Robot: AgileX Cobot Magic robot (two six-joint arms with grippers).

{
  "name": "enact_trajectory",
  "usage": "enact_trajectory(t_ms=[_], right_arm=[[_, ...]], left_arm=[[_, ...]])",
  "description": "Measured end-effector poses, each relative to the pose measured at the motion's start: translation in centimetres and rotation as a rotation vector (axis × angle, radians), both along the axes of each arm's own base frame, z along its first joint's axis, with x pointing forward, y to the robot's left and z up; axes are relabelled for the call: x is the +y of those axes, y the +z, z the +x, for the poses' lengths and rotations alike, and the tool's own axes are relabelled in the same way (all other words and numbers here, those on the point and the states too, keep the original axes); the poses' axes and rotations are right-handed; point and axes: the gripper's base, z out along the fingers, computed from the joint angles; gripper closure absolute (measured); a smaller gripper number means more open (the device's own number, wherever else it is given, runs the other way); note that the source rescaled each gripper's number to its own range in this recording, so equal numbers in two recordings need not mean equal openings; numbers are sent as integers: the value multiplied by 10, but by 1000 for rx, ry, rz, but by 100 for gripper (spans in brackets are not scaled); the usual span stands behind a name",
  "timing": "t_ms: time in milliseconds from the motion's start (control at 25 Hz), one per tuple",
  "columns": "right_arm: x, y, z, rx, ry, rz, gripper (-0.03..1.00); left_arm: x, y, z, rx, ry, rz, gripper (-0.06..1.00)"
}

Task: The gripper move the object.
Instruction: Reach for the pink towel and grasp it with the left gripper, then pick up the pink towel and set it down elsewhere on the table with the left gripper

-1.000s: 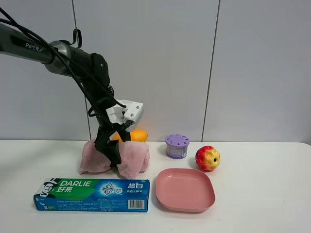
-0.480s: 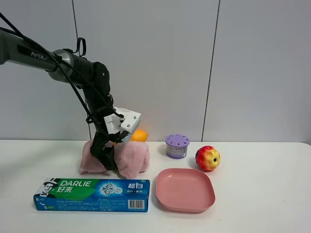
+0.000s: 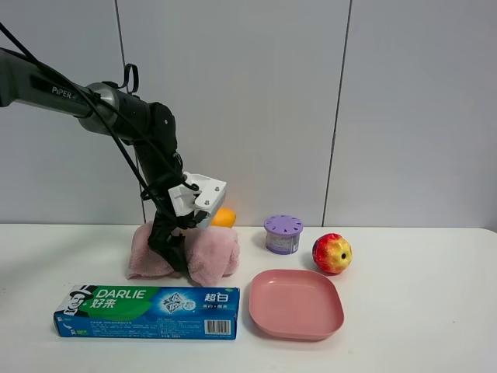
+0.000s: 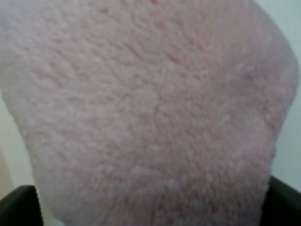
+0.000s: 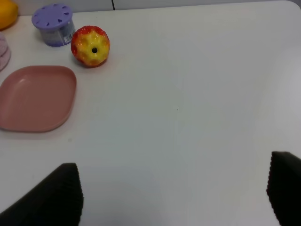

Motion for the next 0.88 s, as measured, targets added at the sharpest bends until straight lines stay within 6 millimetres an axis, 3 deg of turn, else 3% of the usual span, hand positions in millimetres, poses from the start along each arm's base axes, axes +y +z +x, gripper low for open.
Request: enact_trajectory(t_ms=[400,480,520,600,640,880], right_arm=[[0,0,0,0,0,0,-3],[0,0,0,0,0,0,-3],[0,0,0,0,0,0,-3],[0,0,0,0,0,0,-3],[0,0,0,0,0,0,-3],[0,0,0,0,0,0,-3]], left_arm=[[0,-13,0,24,3,5,-2],[0,-13,0,26,2,6,16],[0,-13,-1,29,2,7,35],[0,-13,-1,31,-2,11,83],[0,-13,-1,30,-2,13,94],[1,-8,-1,25,-16,29,94]])
